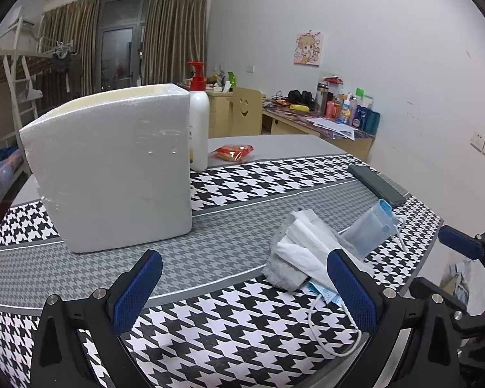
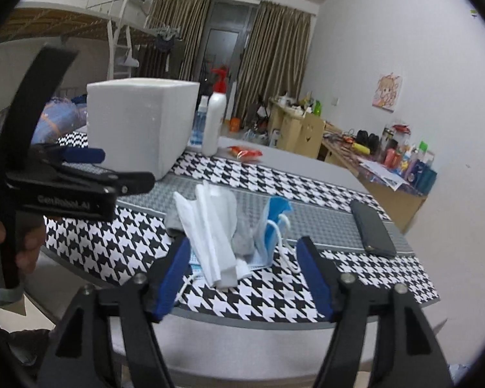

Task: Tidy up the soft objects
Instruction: 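Lower the right gripper onto the white face mask stack and close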

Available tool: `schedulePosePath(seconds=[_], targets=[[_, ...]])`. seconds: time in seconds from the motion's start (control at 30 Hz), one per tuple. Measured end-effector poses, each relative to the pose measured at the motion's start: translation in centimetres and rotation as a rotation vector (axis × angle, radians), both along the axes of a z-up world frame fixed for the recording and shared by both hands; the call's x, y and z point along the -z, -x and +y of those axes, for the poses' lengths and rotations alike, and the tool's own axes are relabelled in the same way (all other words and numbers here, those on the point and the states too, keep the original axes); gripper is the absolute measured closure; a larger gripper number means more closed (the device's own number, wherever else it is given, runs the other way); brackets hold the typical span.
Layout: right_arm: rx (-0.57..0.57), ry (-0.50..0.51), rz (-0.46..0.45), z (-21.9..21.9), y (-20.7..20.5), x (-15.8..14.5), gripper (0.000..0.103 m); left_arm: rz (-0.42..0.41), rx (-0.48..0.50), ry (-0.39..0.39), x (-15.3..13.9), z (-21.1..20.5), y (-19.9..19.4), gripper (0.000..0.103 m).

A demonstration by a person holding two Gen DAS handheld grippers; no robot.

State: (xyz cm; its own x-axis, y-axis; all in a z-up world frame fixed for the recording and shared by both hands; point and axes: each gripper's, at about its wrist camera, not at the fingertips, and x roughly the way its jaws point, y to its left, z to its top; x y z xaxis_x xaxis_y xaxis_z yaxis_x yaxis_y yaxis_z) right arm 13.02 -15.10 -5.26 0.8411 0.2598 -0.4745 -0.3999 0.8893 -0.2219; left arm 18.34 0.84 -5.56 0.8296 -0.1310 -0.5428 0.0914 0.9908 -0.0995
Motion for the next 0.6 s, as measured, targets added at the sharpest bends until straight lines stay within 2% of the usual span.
schedulePosePath(seconds=[0.1, 0.2, 0.37, 0.6], targets=[[-0.034, -0.03, 0.004, 0.1, 0.7, -0.2, 0.031, -0.005, -0.005, 0.001, 0.0, 0.1, 0.4, 0.001], [-0.058, -0.018, -0.02, 0.7, 1.3, -0.3, 0.031, -0.005, -0.01, 0.0, -0.1, 0.3, 0.6, 0.001], [-0.095, -0.018, 0.023, 1.6, 0.0, 0.6, 0.031, -0.008, -0.013, 0.005, -0.2, 0.6, 0.9, 0.001], [-0.107, -0.032, 0.129, 2.2, -2.8, 2.9, 0.045, 0.006, 0.012, 0.005, 0.0, 0.4, 0.6, 0.001]])
